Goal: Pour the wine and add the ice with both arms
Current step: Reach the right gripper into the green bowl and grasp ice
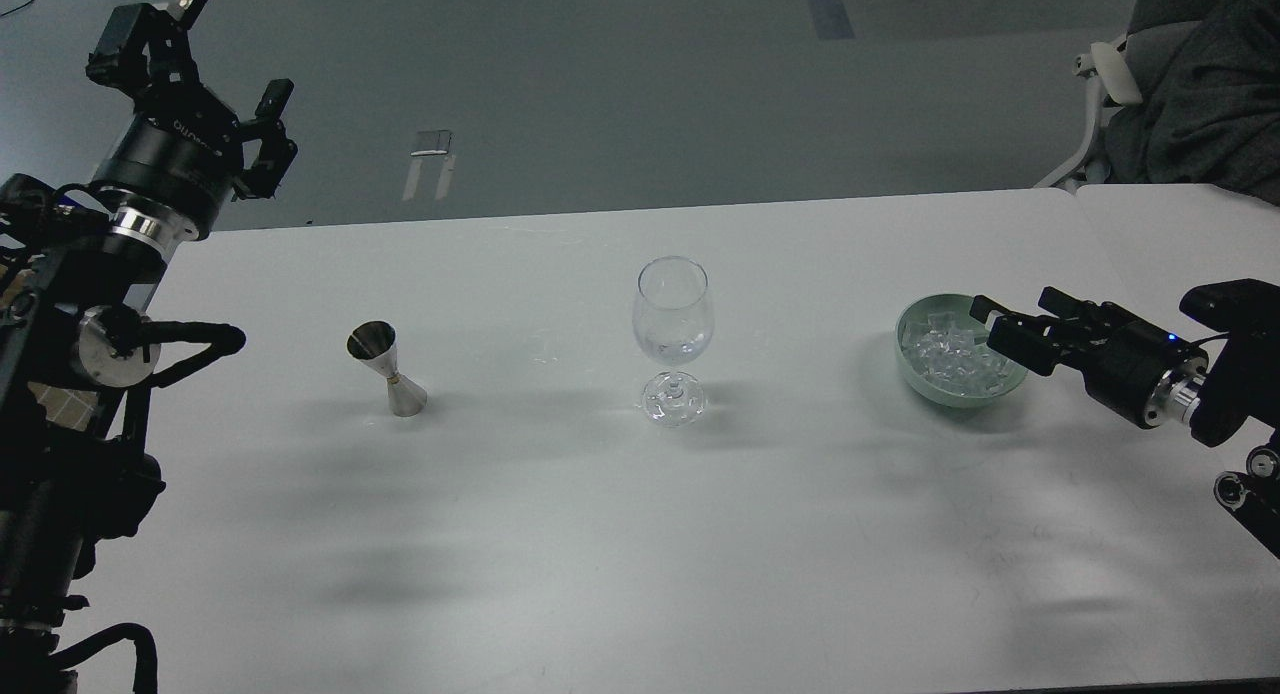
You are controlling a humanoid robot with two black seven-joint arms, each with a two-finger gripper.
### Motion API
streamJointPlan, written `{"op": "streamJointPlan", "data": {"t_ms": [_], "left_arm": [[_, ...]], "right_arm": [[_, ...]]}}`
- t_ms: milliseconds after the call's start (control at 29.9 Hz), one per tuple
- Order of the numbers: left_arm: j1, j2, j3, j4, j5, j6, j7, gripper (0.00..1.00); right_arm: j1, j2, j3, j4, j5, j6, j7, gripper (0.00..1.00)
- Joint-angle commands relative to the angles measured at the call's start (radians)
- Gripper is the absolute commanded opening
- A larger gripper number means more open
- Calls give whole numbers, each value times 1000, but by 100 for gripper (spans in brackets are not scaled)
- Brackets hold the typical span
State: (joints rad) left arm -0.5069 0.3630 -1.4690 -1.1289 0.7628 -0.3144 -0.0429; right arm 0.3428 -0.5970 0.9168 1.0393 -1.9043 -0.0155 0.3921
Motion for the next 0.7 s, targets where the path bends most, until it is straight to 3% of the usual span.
{"op": "streamJointPlan", "data": {"t_ms": [0,100,167,200,668], "left_arm": [[1,-4,3,-5,0,1,0,97],[1,-6,3,-5,0,1,-2,97],[7,-7,3,-9,0,1,-2,97],[7,-9,3,-9,0,1,-2,97],[10,-19,3,-17,0,1,-2,97]], "right_arm": [[18,42,-15,-45,-4,0,-2,97],[31,60,-32,-67,-24,-1,-4,84],[36,71,-44,-82,-41,-1,-4,59],[38,71,-44,-82,-41,-1,-4,56],[48,71,-61,-99,-68,6,-18,56]]}}
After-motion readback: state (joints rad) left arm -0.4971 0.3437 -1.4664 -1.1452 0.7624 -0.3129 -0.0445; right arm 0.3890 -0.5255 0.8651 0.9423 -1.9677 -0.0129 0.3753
